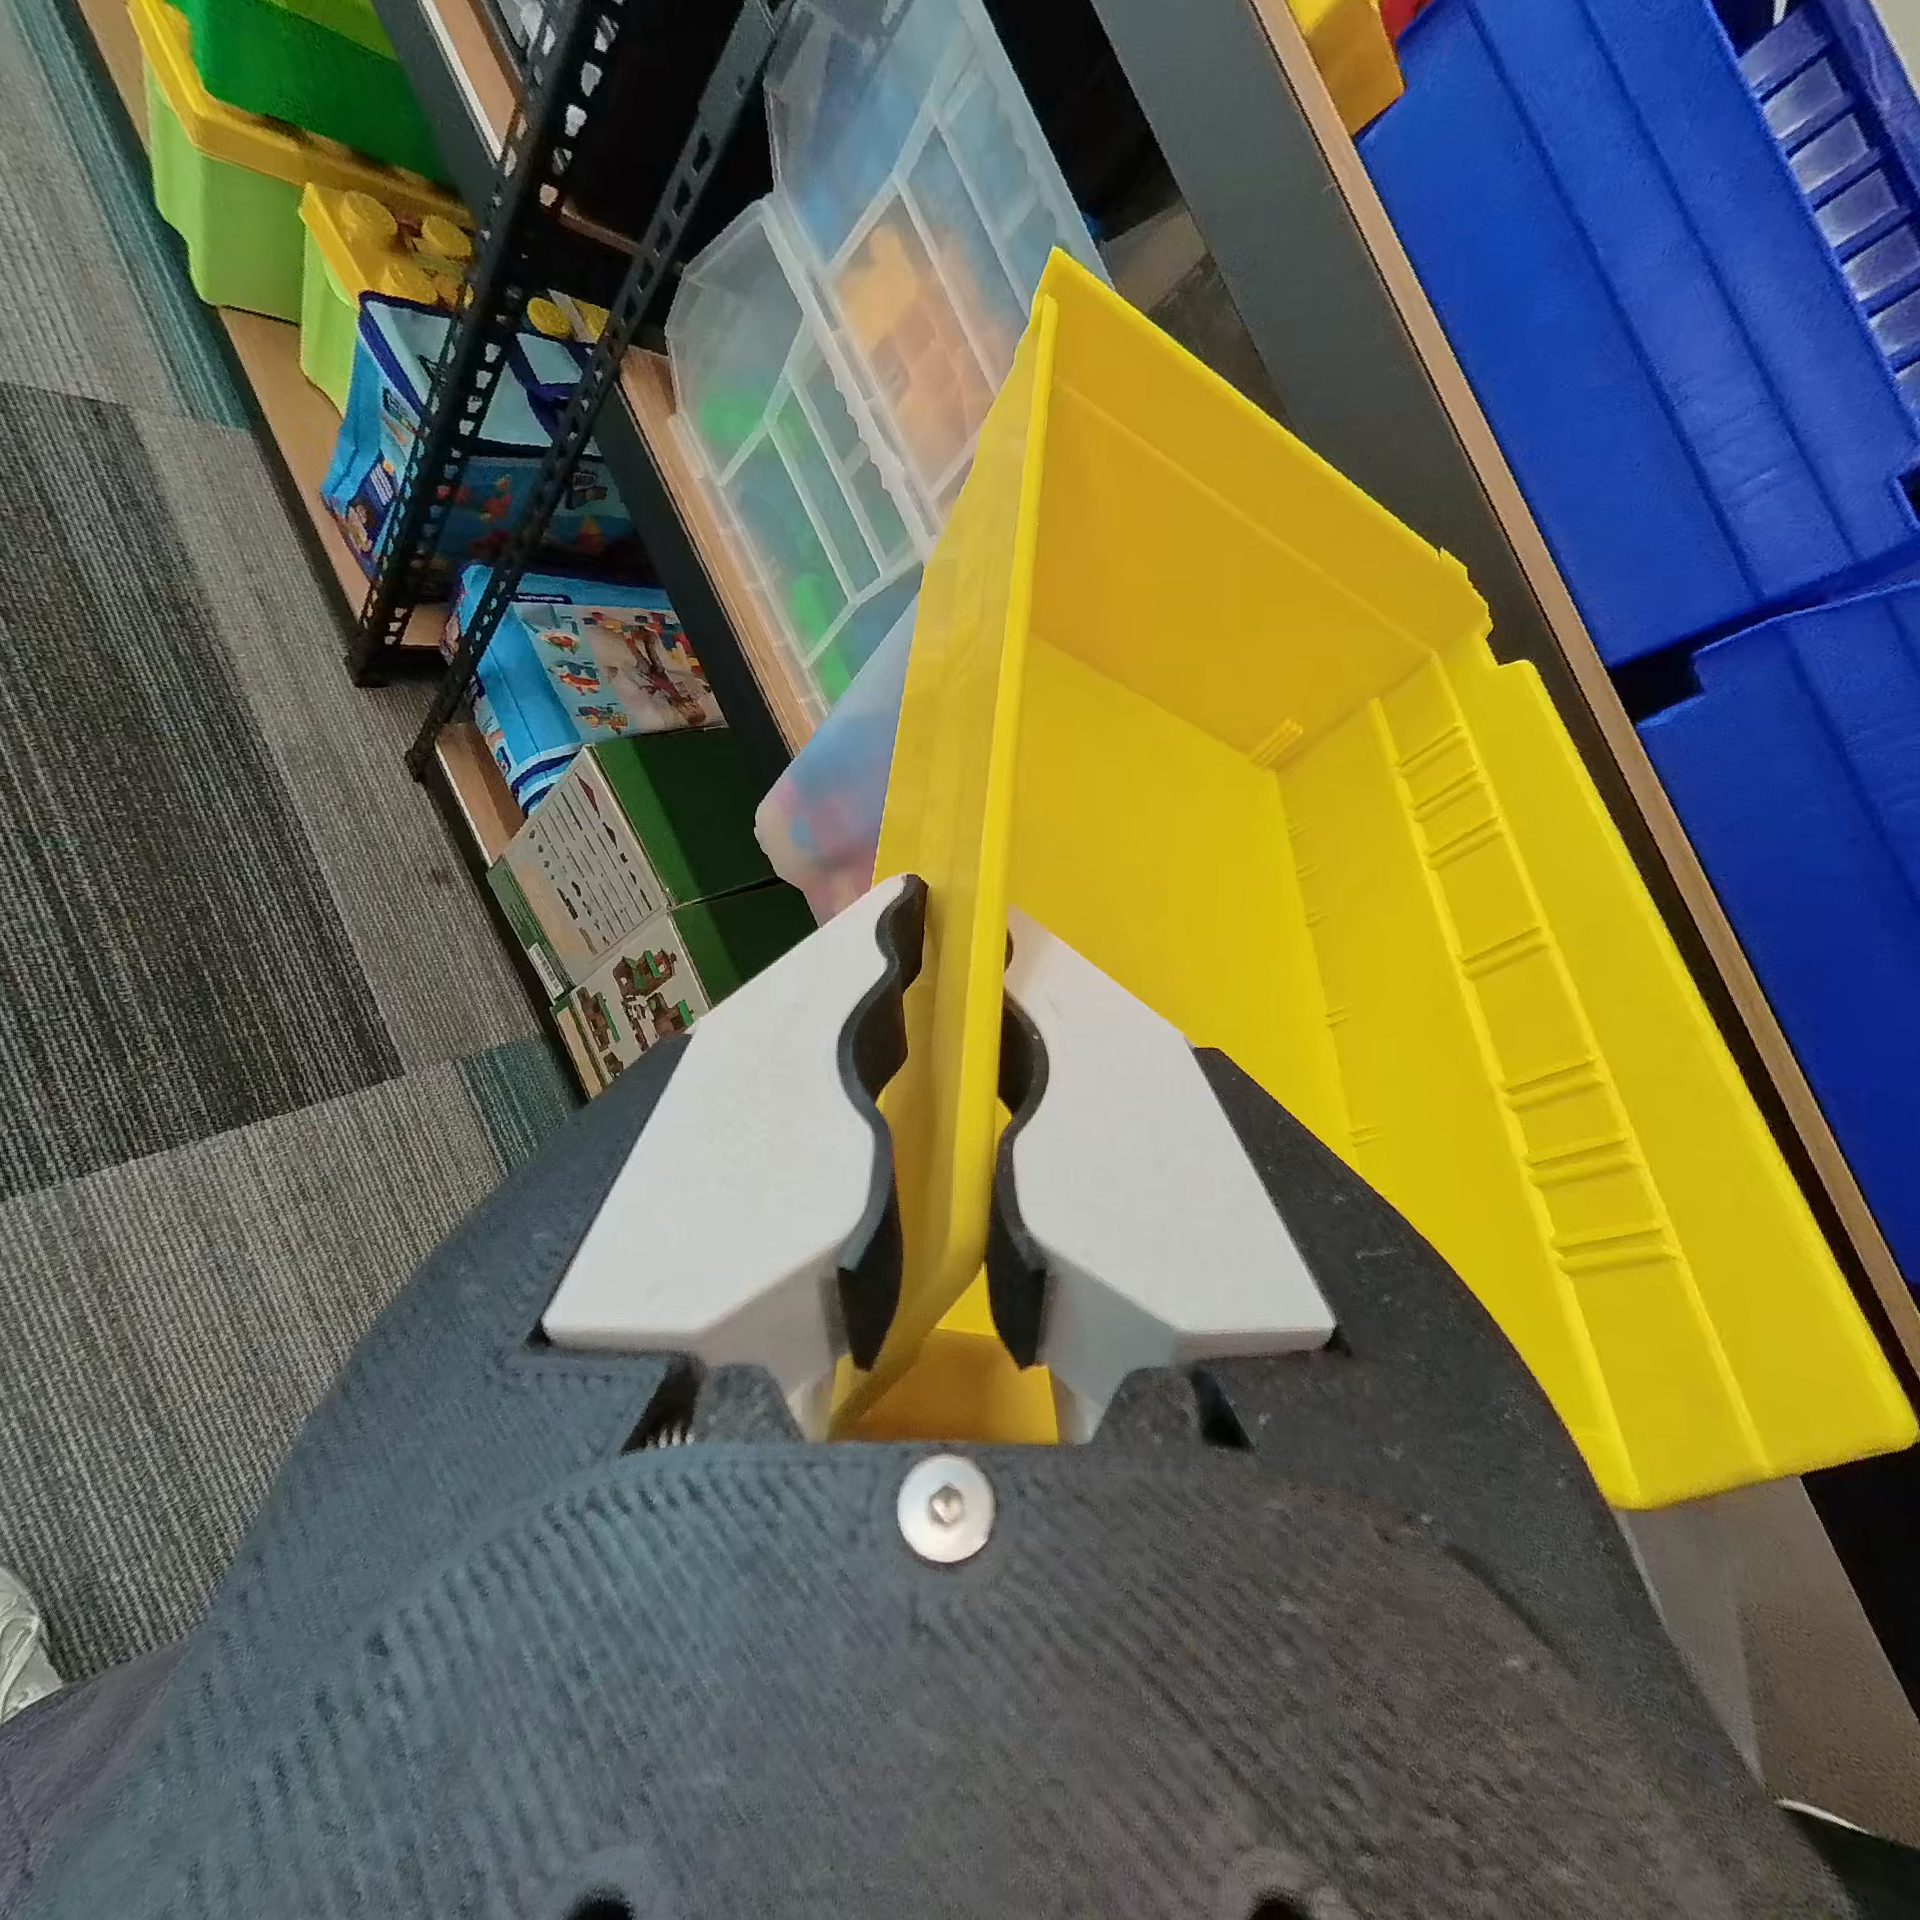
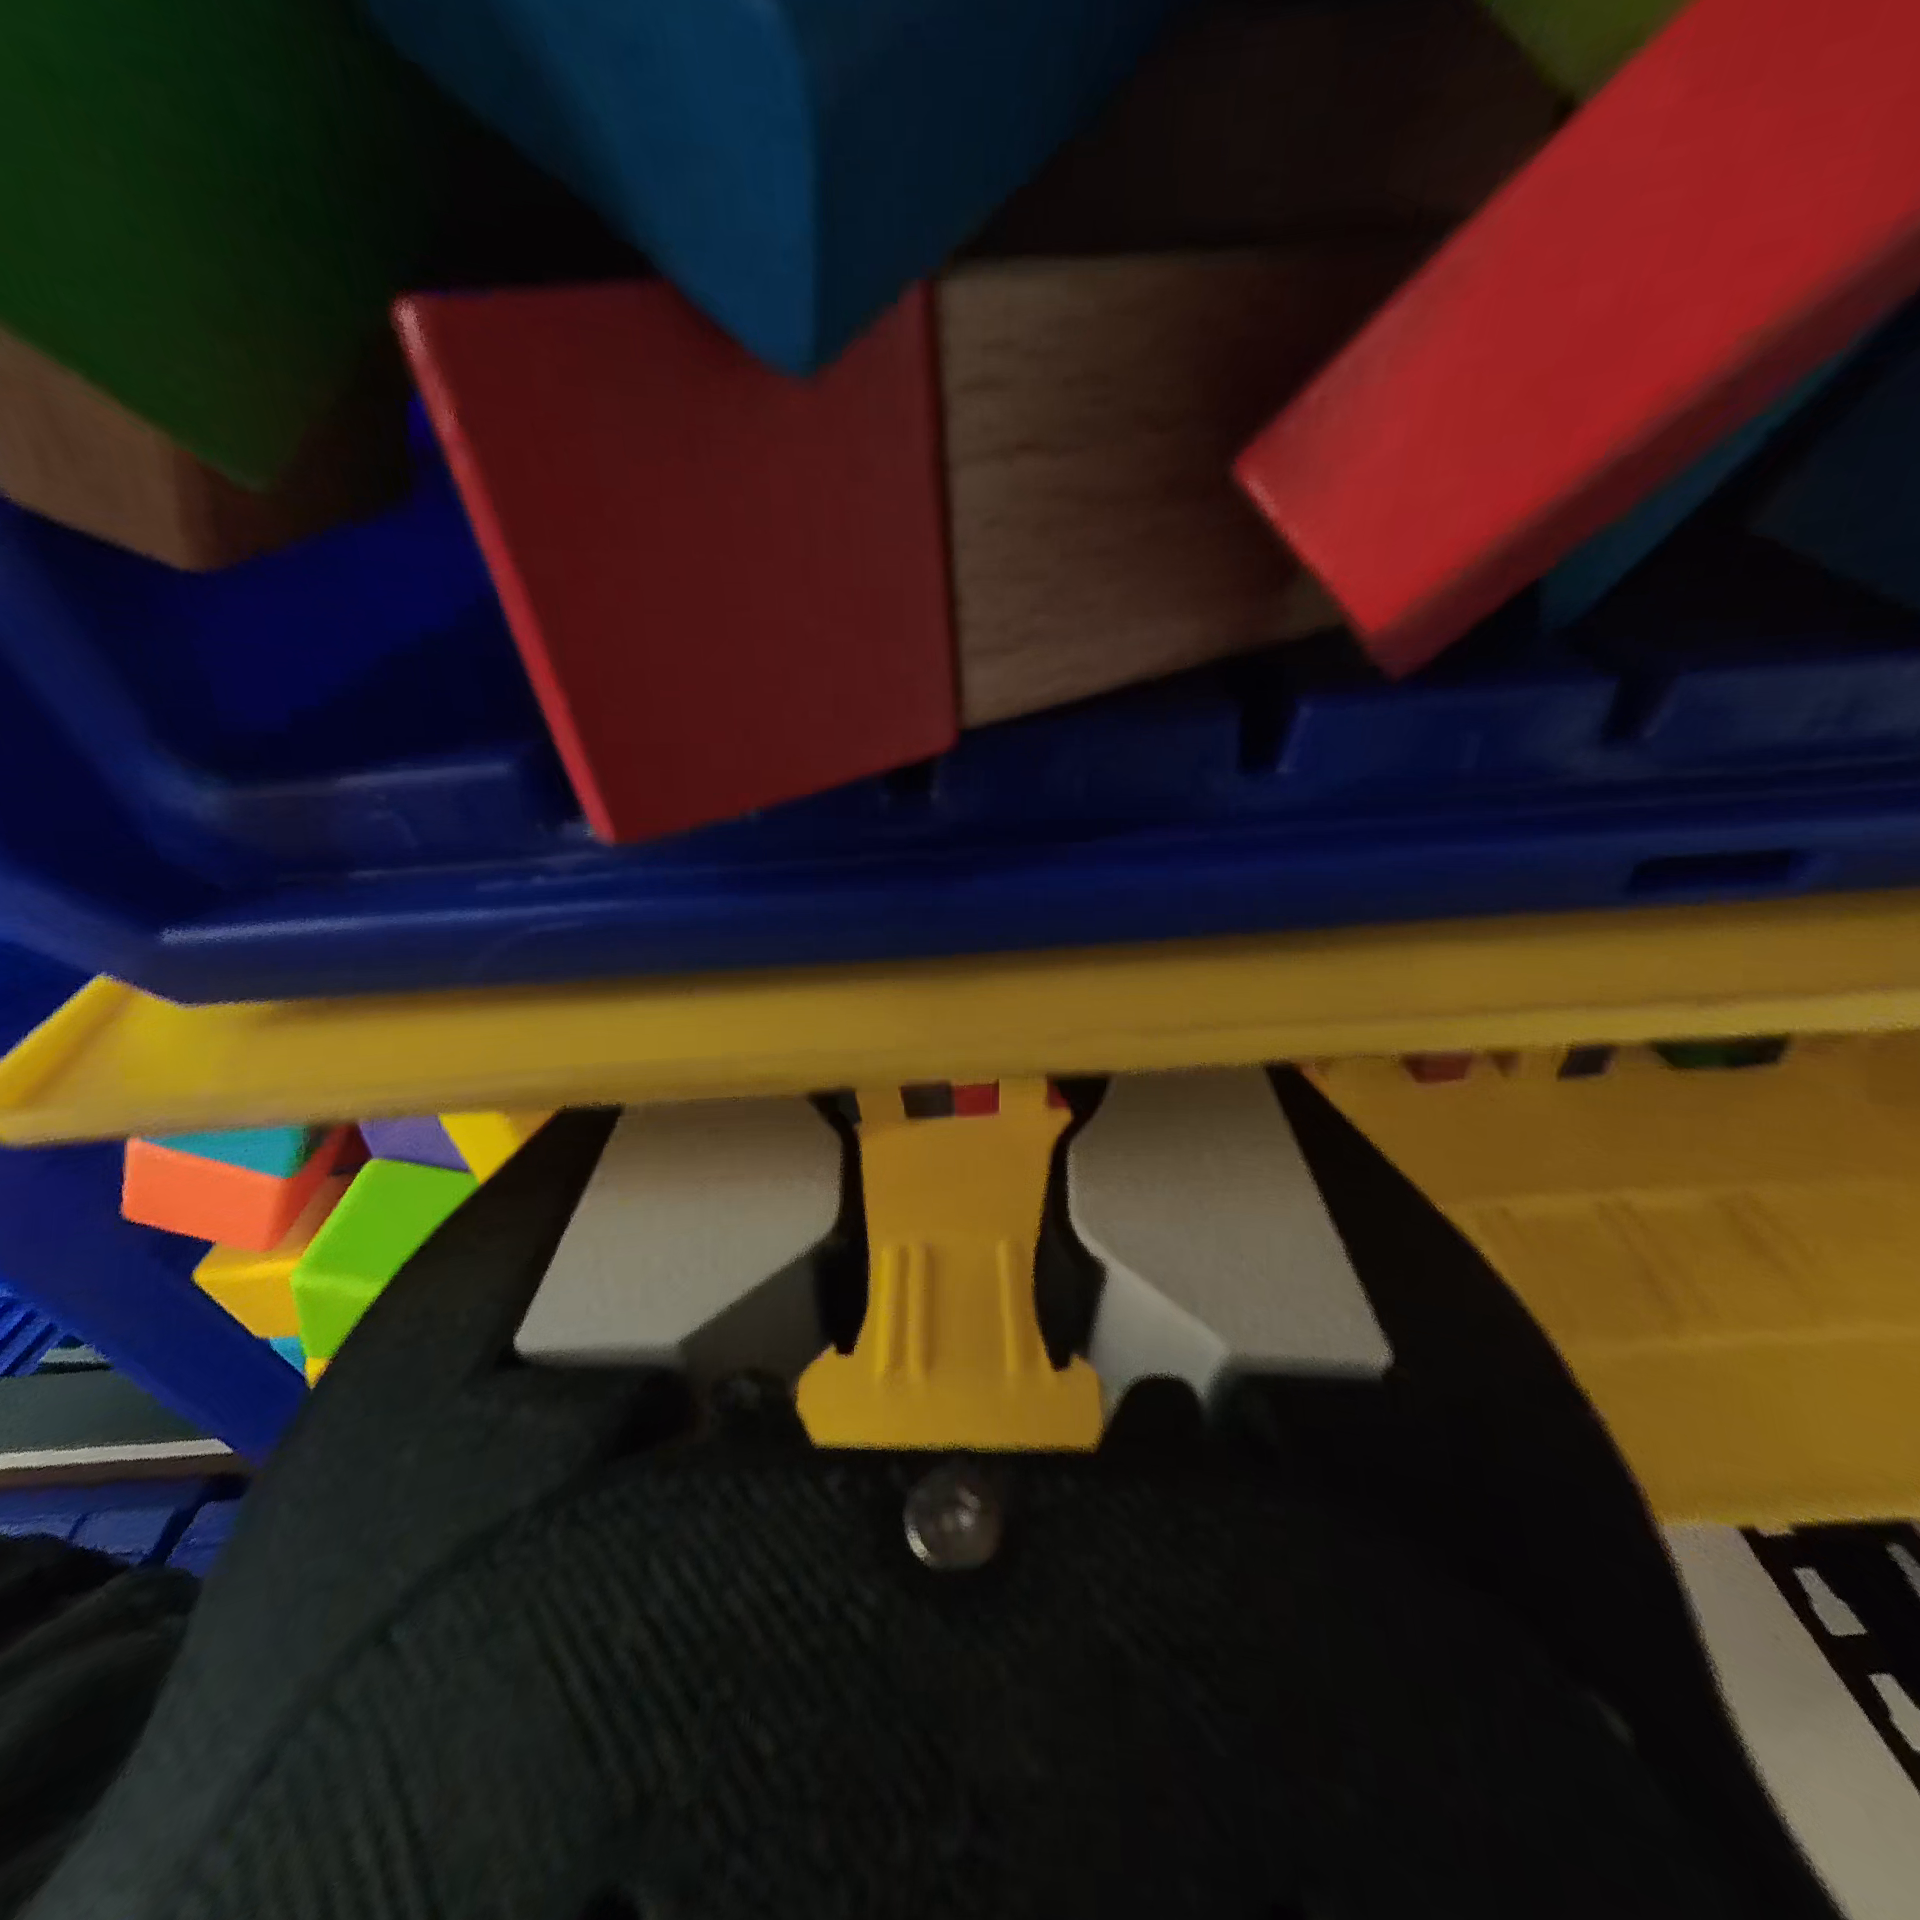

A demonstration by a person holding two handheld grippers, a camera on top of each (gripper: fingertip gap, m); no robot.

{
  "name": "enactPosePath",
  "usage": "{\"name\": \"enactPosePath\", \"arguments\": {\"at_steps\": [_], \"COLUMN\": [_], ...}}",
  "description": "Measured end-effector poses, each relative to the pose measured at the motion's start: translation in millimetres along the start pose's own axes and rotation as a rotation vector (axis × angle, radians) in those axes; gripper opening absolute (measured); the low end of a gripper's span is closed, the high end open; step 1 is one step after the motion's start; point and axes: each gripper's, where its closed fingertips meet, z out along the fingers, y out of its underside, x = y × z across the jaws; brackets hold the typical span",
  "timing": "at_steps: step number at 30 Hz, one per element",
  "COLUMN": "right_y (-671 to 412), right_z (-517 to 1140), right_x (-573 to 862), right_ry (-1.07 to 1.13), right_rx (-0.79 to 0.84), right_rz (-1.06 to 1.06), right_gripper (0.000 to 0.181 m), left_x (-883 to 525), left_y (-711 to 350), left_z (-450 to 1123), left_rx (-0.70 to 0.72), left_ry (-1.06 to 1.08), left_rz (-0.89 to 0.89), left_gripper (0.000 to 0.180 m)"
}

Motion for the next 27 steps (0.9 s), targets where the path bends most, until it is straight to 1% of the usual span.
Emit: {"name": "enactPosePath", "arguments": {"at_steps": [5, 7, 9, 11, 13, 18, 21, 23, 27], "right_y": [4, -1, -14, -35, -64, -132, -166, -188, -224], "right_z": [-24, -46, -76, -106, -127, -108, -64, -25, 52], "right_x": [2, -7, -28, -67, -131, -306, -400, -444, -498], "right_ry": [0.034, 0.042, 0.066, 0.082, 0.029, -0.131, -0.273, -0.296, -0.268], "right_rx": [0.081, 0.170, 0.281, 0.395, 0.513, 0.632, 0.628, 0.576, 0.426], "right_rz": [0.005, -0.012, -0.073, -0.195, -0.372, -0.817, -0.993, -1.074, -1.141], "right_gripper": [0.030, 0.030, 0.030, 0.030, 0.030, 0.030, 0.030, 0.030, 0.030], "left_x": [0, 0, 0, 1, 4, 9, 13, 16, 22], "left_y": [0, 0, 0, -1, -2, -3, -4, -6, -7], "left_z": [0, 0, 0, 0, 1, 3, 5, 7, 13], "left_rx": [0.002, 0.002, 0.001, -0.001, -0.004, -0.005, -0.001, 0.004, 0.025], "left_ry": [0.000, -0.001, -0.003, -0.007, -0.013, -0.027, -0.037, -0.040, -0.038], "left_rz": [-0.001, 0.001, -0.001, 0.001, 0.013, 0.057, 0.067, 0.079, 0.132], "left_gripper": [0.002, 0.002, 0.002, 0.002, 0.002, 0.002, 0.002, 0.002, 0.002]}}
